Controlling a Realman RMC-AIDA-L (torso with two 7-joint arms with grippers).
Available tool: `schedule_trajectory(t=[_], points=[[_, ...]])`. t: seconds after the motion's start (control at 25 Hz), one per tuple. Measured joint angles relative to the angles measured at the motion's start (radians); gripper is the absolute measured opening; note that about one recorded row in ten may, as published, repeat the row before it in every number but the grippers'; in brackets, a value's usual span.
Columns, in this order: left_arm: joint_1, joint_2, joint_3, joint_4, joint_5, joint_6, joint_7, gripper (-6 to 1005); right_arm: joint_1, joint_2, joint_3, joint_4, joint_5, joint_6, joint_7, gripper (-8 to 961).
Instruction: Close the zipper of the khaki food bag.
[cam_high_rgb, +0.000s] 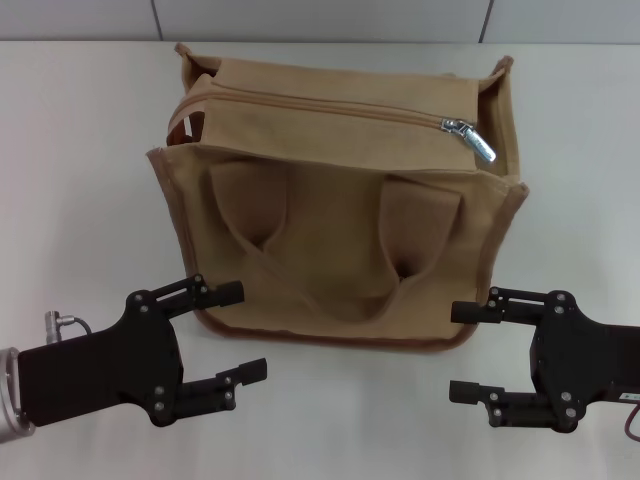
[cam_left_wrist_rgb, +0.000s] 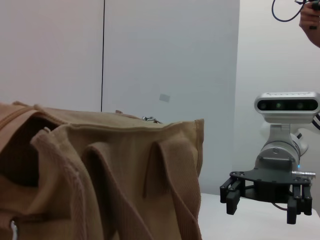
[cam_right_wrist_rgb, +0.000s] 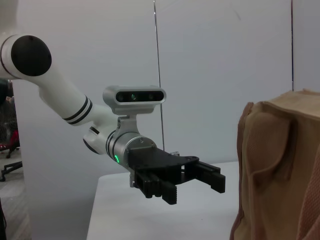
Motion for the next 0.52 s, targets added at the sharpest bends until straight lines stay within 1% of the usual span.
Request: schedule_trajectory(t=[0.36,0.52], points=[[0.008,-0.001,0.01,-0.007,0.0,-0.001,0.009,774,0.003,0.0,0.0,0.016,-0.001,0.015,-0.003,713],[0.008,-0.001,0.019,-0.007,0.0,-0.008,0.007,774,0.01,0.001,-0.026,0.029,-0.002,0.027,-0.007,713]])
